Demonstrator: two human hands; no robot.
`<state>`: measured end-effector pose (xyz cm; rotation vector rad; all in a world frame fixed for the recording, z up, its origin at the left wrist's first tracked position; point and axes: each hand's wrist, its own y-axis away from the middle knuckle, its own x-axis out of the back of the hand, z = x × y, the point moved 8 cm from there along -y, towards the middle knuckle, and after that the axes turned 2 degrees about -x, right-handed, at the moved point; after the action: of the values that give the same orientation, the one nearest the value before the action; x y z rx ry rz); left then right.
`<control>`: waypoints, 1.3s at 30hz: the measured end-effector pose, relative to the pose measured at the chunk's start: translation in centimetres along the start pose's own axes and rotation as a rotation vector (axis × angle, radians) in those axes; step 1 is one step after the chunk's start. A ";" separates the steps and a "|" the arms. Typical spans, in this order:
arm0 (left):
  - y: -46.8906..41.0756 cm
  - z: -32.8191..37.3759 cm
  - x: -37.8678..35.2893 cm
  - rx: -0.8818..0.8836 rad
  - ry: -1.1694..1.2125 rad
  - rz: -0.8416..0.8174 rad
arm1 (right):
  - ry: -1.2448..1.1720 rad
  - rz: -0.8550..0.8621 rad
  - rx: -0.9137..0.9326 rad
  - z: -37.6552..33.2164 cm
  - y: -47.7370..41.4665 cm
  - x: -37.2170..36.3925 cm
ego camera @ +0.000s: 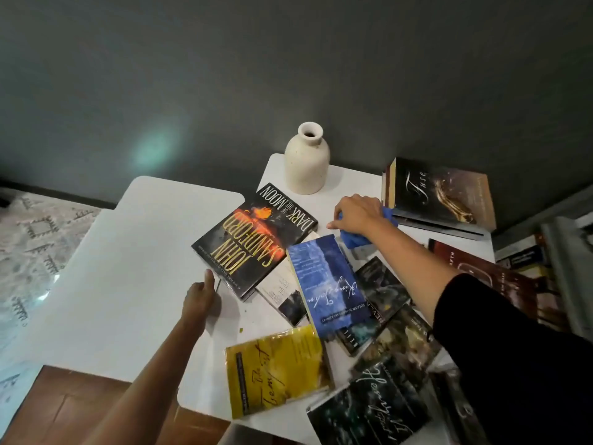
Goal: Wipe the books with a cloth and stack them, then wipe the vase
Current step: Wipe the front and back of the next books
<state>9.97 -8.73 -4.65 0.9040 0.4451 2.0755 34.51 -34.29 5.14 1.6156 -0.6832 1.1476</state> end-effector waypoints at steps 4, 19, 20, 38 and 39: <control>-1.1 0.4 -1.7 0.021 0.107 -0.150 | 0.011 -0.063 0.020 -1.4 -2.8 -1.6; -2.6 4.7 -2.5 -0.041 0.661 -0.091 | -0.093 -0.204 0.152 -3.2 -6.2 -3.2; -2.6 5.0 -2.4 -0.047 0.683 -0.092 | -0.106 -0.187 0.159 -3.3 -6.2 -2.9; 3.5 9.7 3.8 -0.317 0.865 -0.223 | -0.311 0.104 0.125 -2.7 6.8 7.7; 4.0 9.9 3.4 -0.324 0.853 -0.247 | -0.327 0.103 0.106 -2.0 8.3 7.4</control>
<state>13.61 -8.50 5.93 -0.2556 0.5897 2.1310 29.63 -34.54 15.37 1.8998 -0.9377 1.0154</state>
